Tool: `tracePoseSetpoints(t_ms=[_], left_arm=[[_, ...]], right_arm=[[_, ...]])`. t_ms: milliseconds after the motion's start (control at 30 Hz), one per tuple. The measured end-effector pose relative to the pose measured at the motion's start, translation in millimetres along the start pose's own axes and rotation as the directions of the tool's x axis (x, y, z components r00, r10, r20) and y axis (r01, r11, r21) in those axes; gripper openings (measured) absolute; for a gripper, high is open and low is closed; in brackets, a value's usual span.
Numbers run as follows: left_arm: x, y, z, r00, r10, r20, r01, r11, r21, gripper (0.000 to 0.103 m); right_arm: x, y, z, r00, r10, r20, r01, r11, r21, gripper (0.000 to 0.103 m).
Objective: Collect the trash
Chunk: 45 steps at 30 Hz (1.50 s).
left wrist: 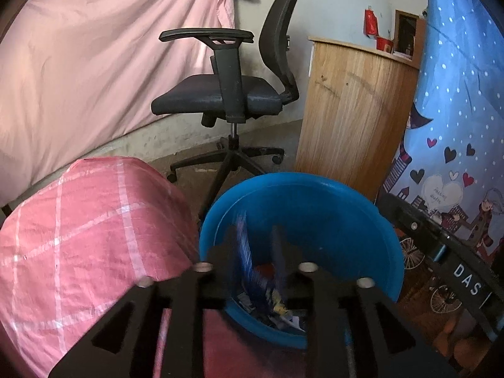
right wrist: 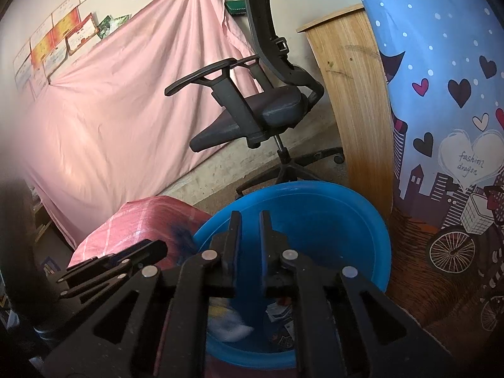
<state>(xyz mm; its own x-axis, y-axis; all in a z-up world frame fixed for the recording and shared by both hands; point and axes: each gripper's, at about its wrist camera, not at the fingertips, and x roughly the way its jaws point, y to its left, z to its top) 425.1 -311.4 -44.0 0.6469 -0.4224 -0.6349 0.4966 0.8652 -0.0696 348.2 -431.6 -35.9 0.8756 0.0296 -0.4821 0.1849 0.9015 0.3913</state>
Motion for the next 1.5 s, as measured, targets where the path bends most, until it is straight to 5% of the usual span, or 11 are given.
tracePoseSetpoints(t_ms=[500,667,900,1000,1500], left_arm=[[-28.9,26.6,0.3,0.996,0.068,0.061,-0.062,0.994,-0.085,0.041],[-44.7,39.8,-0.8,0.991,0.092,0.092,-0.081,0.989,-0.126,0.059],[-76.6,59.1,-9.0,0.975,0.141,0.170,-0.108,0.976,-0.187,0.098],[-88.8,68.3,-13.3,0.968,0.160,0.195,-0.119,0.971,-0.208,0.099],[-141.4,81.8,-45.6,0.929,0.258,0.266,-0.187,0.946,-0.266,0.101]], right_arm=[[-1.0,10.1,0.2,1.000,-0.009,0.014,0.010,0.998,-0.055,0.058],[-3.1,18.2,-0.5,1.000,-0.006,0.024,0.008,0.996,-0.094,0.070],[-11.7,23.9,-2.0,0.999,0.001,0.053,0.006,0.993,-0.120,0.093],[-18.3,28.9,-2.4,0.996,0.002,0.084,0.011,0.989,-0.146,0.103],[-61.2,60.0,-14.6,0.974,0.025,0.224,0.030,0.970,-0.239,0.103]])
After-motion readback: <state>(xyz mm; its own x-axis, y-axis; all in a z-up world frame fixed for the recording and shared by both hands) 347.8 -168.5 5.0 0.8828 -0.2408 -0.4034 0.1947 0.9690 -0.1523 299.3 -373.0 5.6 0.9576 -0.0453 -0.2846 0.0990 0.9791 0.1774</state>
